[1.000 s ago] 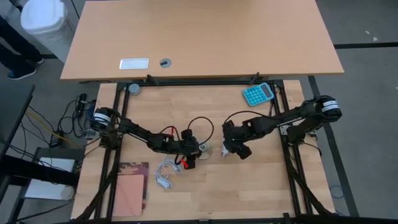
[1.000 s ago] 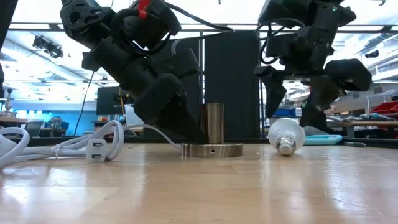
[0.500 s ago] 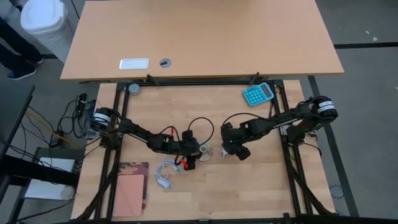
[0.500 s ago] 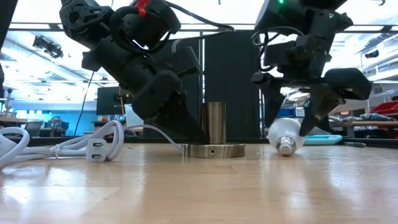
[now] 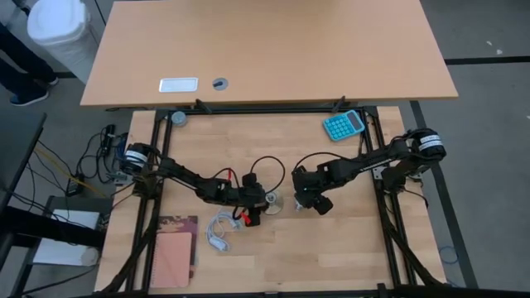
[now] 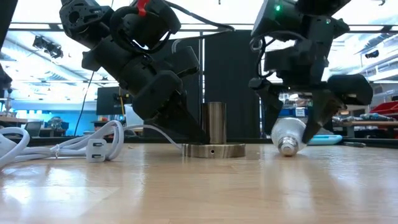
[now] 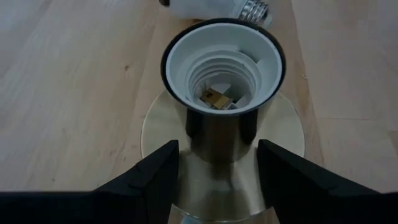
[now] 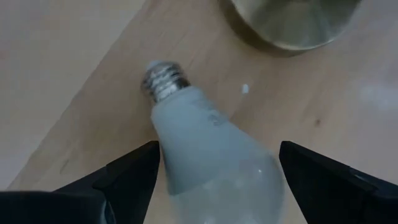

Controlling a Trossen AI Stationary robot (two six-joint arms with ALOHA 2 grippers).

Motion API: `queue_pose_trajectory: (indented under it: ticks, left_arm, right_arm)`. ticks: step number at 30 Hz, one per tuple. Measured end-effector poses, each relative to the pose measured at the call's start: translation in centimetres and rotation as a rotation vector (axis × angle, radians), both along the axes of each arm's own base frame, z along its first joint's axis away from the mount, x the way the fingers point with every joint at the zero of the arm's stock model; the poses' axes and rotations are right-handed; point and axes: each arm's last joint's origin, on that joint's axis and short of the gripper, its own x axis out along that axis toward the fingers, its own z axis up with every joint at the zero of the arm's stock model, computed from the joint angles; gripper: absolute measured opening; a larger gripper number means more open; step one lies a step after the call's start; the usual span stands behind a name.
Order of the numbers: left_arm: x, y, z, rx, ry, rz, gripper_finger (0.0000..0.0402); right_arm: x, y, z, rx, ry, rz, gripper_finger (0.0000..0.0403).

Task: Screw lightbulb
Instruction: Insert the lightbulb into the lamp socket

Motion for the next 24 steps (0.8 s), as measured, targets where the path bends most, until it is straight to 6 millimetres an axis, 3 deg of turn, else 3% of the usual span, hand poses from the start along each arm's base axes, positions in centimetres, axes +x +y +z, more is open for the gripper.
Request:
queue_pose_trajectory:
  ticks: [5,10,24]
  left_arm:
    - [0.0,0.0,0.0,0.004,0.002,0.004,0.0225]
    - [0.0,0.0,0.0,0.004,0.004,0.005,0.0225]
    - [0.0,0.0,0.0,-0.005,0.005,0.012,0.0225]
  right_arm:
    - [0.1,-0.3,-1.0,-0.002,0.044,-0.021,0.0319]
    - [0.0,-0.8,-1.0,0.055,0.061,-0.173,0.0308]
    - [0.1,0.2,-0.8,0.238,0.061,-0.38,0.0307]
